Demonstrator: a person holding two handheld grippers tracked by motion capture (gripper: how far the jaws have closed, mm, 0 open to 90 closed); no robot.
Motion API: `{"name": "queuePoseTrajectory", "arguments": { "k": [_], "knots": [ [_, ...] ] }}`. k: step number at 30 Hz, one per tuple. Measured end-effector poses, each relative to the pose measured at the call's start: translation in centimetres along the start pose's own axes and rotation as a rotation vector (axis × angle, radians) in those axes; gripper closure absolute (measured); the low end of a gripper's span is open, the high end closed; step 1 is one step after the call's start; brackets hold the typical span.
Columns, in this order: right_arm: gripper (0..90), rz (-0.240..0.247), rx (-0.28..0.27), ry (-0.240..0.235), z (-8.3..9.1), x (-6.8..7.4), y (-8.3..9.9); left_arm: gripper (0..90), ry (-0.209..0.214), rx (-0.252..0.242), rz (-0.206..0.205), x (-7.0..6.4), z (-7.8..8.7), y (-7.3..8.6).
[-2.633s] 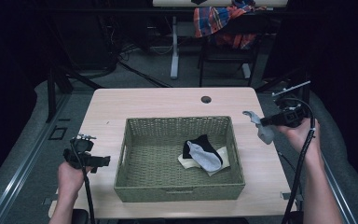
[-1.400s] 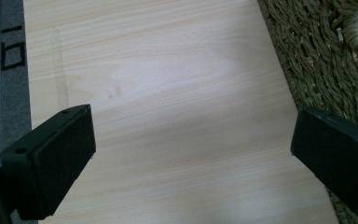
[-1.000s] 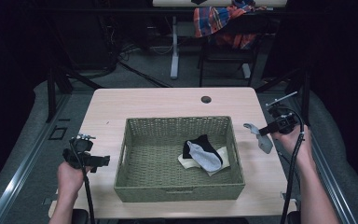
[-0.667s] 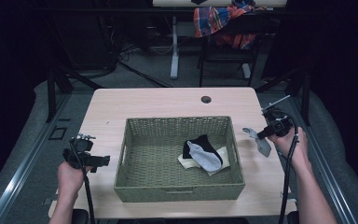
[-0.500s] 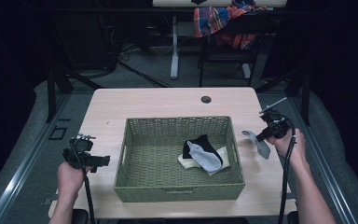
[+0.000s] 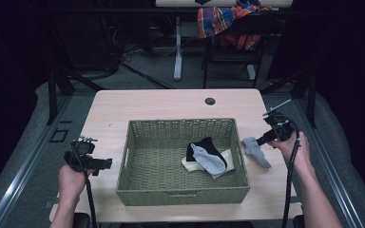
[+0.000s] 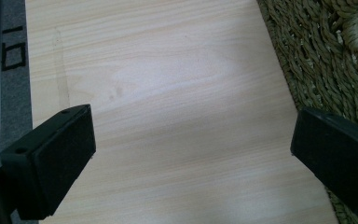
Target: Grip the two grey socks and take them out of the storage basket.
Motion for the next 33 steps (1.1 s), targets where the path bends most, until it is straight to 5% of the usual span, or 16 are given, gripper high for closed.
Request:
{"name": "queuePoseTrajectory", "arguments": {
  "k": [1, 5, 7, 12, 15, 24, 33],
  "knots": [
    [44.8, 0.017, -0.048, -0.005, 1.6, 0.5, -0.3, 0.0, 0.002, 0.003, -0.001, 0.0, 0.0, 0.0],
    [34.8, 0.037, -0.109, -0.034, 3.4, 1.2, -0.5, 0.0, 0.001, -0.001, 0.001, 0.0, 0.0, 0.0],
    [20.7, 0.061, -0.165, -0.056, 4.9, 2.2, -0.7, 0.0, 0.001, 0.0, 0.001, 0.0, 0.0, 0.0],
    [7.4, 0.119, -0.222, -0.067, 6.4, 3.7, -1.0, 0.0, 0.002, 0.001, 0.0, 0.0, 0.0, 0.0],
    [0.0, 0.181, -0.311, -0.086, 7.8, 5.9, -1.3, 0.0, 0.001, 0.0, 0.0, 0.0, 0.0, 0.0],
    [0.0, 0.295, -0.273, -0.179, 6.4, 10.1, -2.6, 0.0, 0.003, 0.0, 0.002, 0.0, 0.0, 0.0],
    [0.0, 0.378, -0.21, -0.19, 3.9, 13.2, -3.4, 0.0, 0.007, -0.006, 0.007, 0.1, 0.0, 0.0]
  ]
}}
Point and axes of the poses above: each handheld gripper's, and its own axes: z roughly backward along the jaws, y roughly out of its underside, x roughly to its left, the point moved 1 cm from there along -z, roughly forward along the jaws, and after that the axes turned 2 degrees about z, right-handed, at the moved point
